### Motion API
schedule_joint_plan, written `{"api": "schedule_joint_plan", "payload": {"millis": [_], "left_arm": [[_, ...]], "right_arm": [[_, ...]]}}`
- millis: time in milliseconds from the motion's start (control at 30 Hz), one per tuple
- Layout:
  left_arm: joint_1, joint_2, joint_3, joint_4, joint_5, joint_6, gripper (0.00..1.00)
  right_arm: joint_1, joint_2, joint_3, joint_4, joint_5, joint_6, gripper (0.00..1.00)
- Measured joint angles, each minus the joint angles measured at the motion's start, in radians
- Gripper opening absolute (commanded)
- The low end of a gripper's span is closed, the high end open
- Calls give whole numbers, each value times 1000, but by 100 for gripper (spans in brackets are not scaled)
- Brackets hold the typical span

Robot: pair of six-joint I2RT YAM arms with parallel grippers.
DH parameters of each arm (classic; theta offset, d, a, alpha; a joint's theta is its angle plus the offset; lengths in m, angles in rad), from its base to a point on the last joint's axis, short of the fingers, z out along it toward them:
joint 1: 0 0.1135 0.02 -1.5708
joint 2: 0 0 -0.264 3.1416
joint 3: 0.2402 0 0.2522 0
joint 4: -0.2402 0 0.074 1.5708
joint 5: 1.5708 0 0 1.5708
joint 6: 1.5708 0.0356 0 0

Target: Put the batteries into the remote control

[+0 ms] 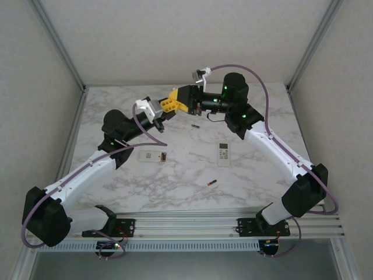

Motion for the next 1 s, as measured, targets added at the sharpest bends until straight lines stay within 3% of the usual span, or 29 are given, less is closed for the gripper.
{"api": "schedule_joint_plan", "payload": {"millis": [67,133,167,333,467,600,767,900,1000], "left_arm": [[0,0,3,-6,1,1,1],[0,0,4,-6,2,8,22],[0,0,6,-13,6,13,38],[-2,-19,7,-89,16,41,66],[-2,-102,-32,-130,-16,-5,99],[15,-213,-49,-240,-182,-217,100],[152,-236,37,-570,-418,-499,99],[279,-219,23,-806,-484,-640,99],[315,-209,-23,-914,-490,-690,100]], "right_arm": [[-1,-4,0,-3,6,0,48],[-2,-6,0,-6,11,0,47],[-3,-7,-1,-7,15,0,47],[-49,-8,-3,-14,43,-8,46],[-113,-8,-2,-83,72,-106,46],[-114,-2,15,-325,237,-445,49],[14,63,16,-580,469,-905,52],[162,151,-42,-686,646,-1204,53],[254,230,-109,-715,726,-1359,54]]}}
